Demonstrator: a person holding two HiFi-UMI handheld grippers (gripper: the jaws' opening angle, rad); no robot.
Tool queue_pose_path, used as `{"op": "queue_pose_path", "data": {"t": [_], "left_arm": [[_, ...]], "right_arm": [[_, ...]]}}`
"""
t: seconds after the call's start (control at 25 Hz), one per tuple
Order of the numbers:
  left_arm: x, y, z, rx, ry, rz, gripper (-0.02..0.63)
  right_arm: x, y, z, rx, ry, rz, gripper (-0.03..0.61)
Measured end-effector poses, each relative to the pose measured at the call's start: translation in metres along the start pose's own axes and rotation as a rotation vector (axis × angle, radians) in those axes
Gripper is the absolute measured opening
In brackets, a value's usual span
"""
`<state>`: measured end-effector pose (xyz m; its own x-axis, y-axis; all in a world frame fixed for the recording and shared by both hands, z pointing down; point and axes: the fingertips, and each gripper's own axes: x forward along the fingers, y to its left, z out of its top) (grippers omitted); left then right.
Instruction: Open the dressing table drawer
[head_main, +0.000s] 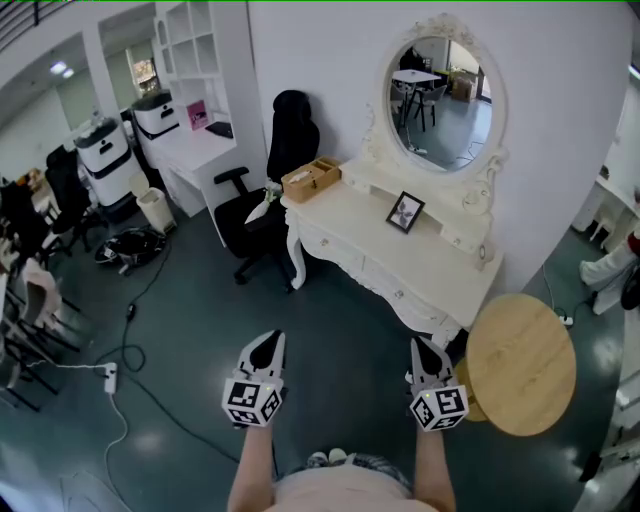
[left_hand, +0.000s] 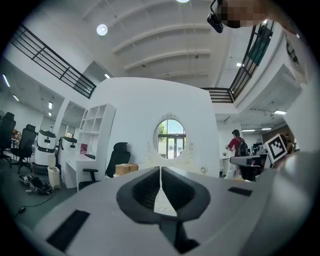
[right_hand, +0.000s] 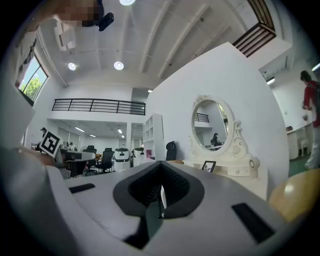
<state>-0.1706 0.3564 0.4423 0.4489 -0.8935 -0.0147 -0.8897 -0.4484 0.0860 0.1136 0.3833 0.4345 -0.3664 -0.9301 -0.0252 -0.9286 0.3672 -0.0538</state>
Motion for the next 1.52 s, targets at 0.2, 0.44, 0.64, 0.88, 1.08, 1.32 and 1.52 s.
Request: {"op": "queue_pose_path", "data": {"t": [0.2,0.44,0.64,0.88,1.08,1.32,1.52], "left_arm": [[-0.002,0.002,0.0,-0.007,0.005,-0.003,0.032],[-0.006,0.004,-0.009,-0.019,0.015,-0.002,0.032],[-0.008,0.001,-0.014,-0.024,0.024,-0.017,0.032],[-0.009,-0.006,-0.015,-0.035,0.011,-0.058,0.035],[-0.007,-0.008,-0.013,-0.052,0.013,-0.094,0.184],[-0.005,-0.014,-0.017,-0.081,0.032,-0.121,0.332],[-0.005,-0.014,-0.012,-0.068,0.02,-0.098,0.36]], "right_arm": [[0.001,-0.002,-0.001,0.046,0.003,-0.008,0.012],[0.001,0.006,-0.01,0.034,0.028,0.009,0.012],[0.001,0.01,-0.014,0.041,0.038,0.022,0.012],[-0.001,0.015,-0.016,0.036,0.036,0.037,0.012],[-0.002,0.014,-0.014,0.036,0.032,0.033,0.012],[-0.003,0.008,-0.013,0.051,0.03,0.025,0.012],[0.0,0.004,-0.014,0.065,0.034,0.035,0.012]]}}
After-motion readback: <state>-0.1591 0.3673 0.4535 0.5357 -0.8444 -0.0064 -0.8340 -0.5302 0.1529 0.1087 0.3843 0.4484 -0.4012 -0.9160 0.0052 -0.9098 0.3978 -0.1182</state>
